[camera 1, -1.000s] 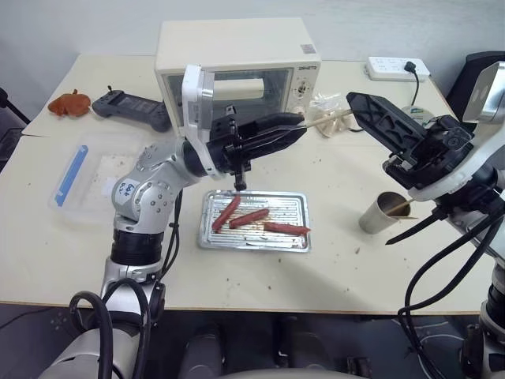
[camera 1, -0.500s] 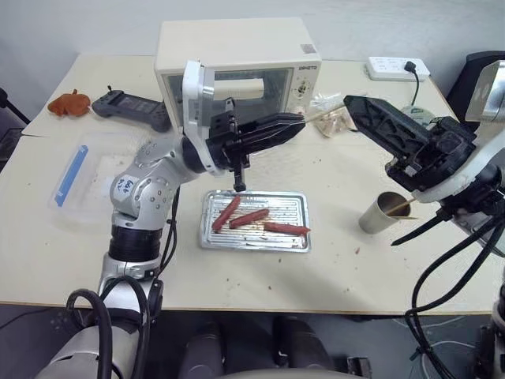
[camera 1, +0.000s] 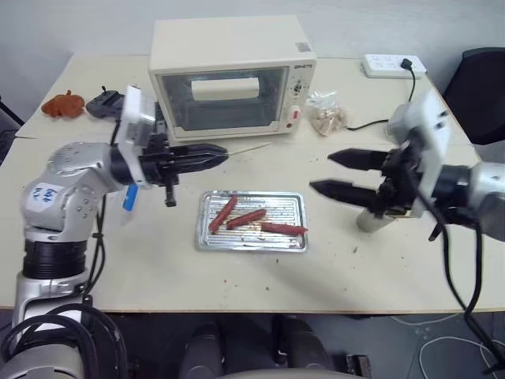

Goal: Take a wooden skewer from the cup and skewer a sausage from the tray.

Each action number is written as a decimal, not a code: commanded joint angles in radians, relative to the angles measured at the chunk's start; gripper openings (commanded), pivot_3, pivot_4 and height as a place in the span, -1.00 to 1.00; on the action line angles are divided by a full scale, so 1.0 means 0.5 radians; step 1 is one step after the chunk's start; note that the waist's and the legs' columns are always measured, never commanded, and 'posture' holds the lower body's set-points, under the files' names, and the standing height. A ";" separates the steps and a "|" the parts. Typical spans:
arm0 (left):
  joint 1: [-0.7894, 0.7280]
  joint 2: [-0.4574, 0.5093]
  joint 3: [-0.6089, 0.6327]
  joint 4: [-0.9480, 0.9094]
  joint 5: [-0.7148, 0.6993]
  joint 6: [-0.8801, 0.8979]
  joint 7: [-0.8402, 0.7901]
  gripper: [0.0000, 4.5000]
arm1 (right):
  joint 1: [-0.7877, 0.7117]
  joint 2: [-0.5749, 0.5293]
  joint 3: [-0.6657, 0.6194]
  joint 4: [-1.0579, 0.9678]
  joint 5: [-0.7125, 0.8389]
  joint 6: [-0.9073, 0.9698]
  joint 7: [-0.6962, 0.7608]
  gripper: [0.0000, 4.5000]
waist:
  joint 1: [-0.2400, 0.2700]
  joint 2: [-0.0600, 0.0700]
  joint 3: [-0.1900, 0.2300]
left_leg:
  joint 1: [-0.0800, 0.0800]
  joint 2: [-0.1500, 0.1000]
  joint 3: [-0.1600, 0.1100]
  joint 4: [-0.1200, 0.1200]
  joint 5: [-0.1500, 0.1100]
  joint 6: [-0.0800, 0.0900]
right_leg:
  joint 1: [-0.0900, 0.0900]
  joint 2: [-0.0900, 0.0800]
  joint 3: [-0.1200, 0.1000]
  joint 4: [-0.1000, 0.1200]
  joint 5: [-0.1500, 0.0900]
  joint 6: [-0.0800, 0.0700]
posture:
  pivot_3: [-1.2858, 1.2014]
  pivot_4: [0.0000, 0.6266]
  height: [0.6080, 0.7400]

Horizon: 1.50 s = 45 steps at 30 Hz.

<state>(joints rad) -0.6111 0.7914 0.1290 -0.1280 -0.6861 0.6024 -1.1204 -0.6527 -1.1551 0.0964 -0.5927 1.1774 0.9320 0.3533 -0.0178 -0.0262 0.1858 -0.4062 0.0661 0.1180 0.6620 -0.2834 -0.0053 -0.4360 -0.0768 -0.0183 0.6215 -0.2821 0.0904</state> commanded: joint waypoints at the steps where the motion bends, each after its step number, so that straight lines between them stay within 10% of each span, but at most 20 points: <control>1: 0.129 0.121 0.099 -0.142 -0.032 0.013 -0.069 -1.00 | -0.053 0.092 0.371 -0.046 -0.574 -0.137 0.283 0.83 | -0.012 0.000 0.000 | -0.002 0.000 0.001 0.000 0.000 0.000 | -0.002 -0.001 0.000 0.000 -0.001 -0.001 | 0.03 -0.52 1.00; 16: 0.340 0.168 0.205 -0.372 -0.104 0.075 0.057 -1.00 | -0.079 0.792 0.993 0.616 -1.769 -0.533 0.712 0.75 | -0.021 0.000 0.000 | -0.007 -0.002 0.007 0.004 0.000 -0.002 | -0.015 0.002 0.003 0.015 0.003 0.006 | 0.03 -0.52 1.00; 22: 0.288 0.174 0.192 -0.358 -0.109 0.088 0.066 -1.00 | 0.007 0.913 0.949 0.657 -1.878 -0.531 0.785 0.09 | -0.020 -0.001 0.000 | -0.007 -0.001 0.009 0.004 0.001 -0.003 | -0.015 0.002 0.003 0.016 0.003 0.006 | 0.03 -0.52 1.00; 28: 0.245 0.156 0.163 -0.328 -0.090 0.074 0.062 -1.00 | 0.058 0.964 0.890 0.654 -1.932 -0.499 0.834 0.09 | -0.020 -0.001 0.000 | -0.005 -0.002 0.010 0.005 0.001 -0.003 | -0.013 0.002 0.003 0.018 0.003 0.006 | 0.03 -0.52 1.00; 34: 0.218 0.137 0.137 -0.315 -0.084 0.059 0.066 -1.00 | 0.114 0.995 0.857 0.667 -2.005 -0.515 0.869 -0.58 | -0.020 -0.001 0.000 | -0.004 -0.002 0.011 0.005 0.001 -0.003 | -0.013 0.002 0.004 0.018 0.003 0.006 | 0.03 -0.52 1.00; 45: 0.160 0.128 0.079 -0.235 -0.057 0.013 -0.003 -1.00 | 0.089 0.978 0.664 0.476 -1.912 -0.322 0.991 -0.58 | -0.019 -0.001 0.000 | -0.004 -0.002 0.013 0.005 0.001 -0.004 | -0.013 0.003 0.004 0.019 0.003 0.006 | 0.03 -0.52 1.00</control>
<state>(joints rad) -0.5120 0.8584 0.1684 -0.2489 -0.7154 0.6292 -1.1111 -0.5930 -0.6524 0.4804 -0.2917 0.1927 0.7444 0.8251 -0.0272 -0.0268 0.1856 -0.4082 0.0650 0.1246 0.6644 -0.2826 -0.0074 -0.4427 -0.0755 -0.0166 0.6314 -0.2805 0.0933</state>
